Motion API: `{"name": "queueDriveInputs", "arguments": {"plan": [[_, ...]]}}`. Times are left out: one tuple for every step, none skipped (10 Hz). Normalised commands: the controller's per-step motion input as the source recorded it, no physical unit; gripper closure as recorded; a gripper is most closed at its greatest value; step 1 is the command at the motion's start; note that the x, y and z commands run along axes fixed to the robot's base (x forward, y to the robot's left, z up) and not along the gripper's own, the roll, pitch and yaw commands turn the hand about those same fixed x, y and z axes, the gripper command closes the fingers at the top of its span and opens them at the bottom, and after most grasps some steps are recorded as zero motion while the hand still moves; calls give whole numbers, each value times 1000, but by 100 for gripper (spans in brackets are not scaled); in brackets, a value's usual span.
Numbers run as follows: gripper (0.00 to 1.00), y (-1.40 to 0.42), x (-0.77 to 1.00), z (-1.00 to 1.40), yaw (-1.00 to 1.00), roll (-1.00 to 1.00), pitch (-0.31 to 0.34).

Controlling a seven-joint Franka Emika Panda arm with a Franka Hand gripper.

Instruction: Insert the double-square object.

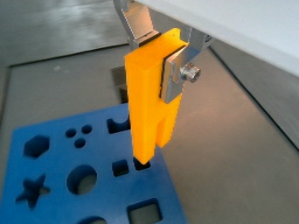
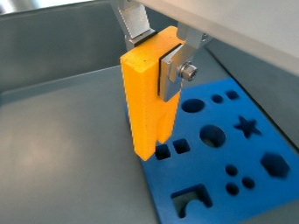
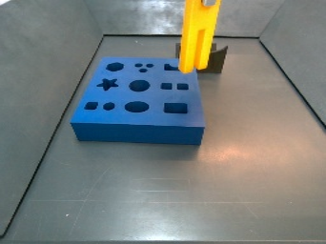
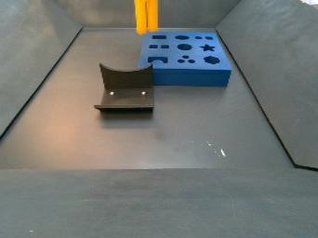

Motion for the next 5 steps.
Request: {"name": "queueDriveInputs", "arguments": {"plan": [[100, 0, 0, 0, -1000, 9, 0], [100, 0, 0, 0, -1000, 9, 0], [100, 0, 0, -31, -1000, 0, 0], [100, 0, -29, -246, -1000, 0, -26], [100, 0, -220, -380, -949, 0, -64]]}}
